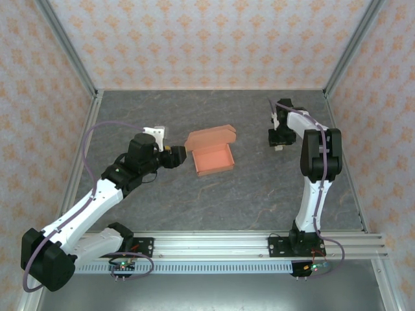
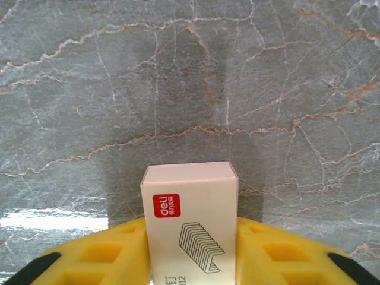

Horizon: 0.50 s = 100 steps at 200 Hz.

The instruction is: Fold the paper box

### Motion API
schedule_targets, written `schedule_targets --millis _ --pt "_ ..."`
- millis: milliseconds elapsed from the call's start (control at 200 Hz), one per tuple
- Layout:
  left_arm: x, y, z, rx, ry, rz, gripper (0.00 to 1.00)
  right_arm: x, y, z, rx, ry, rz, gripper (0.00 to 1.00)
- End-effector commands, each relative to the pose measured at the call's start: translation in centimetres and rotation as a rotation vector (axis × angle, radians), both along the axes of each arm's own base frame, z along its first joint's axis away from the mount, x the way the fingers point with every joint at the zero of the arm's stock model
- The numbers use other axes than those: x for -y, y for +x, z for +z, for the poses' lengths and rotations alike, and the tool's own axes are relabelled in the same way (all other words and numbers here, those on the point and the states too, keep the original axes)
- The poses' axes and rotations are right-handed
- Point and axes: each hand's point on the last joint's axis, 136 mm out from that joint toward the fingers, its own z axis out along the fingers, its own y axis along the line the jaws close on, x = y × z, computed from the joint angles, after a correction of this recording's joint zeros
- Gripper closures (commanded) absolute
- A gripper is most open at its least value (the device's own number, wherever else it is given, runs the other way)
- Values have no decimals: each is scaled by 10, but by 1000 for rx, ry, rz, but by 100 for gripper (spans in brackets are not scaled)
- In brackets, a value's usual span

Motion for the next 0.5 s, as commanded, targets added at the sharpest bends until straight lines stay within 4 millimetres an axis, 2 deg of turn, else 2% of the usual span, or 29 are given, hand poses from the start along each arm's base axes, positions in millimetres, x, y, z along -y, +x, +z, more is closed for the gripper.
schedule_targets --millis 0,135,260,395,495 --pt "-1 2 13 37 22 2 30 0 -4 -1 -28 8 -7 64" --pt "-2 2 12 36 28 7 30 -1 -4 4 -11 19 -35 67" --pt "-7 2 9 28 53 25 30 -7 -8 28 48 70 -90 68" --pt "-18 -1 -2 4 93 62 29 -31 -30 66 168 191 -128 70" --pt "-24 -5 -11 -11 104 83 29 -63 -59 95 252 279 -92 69"
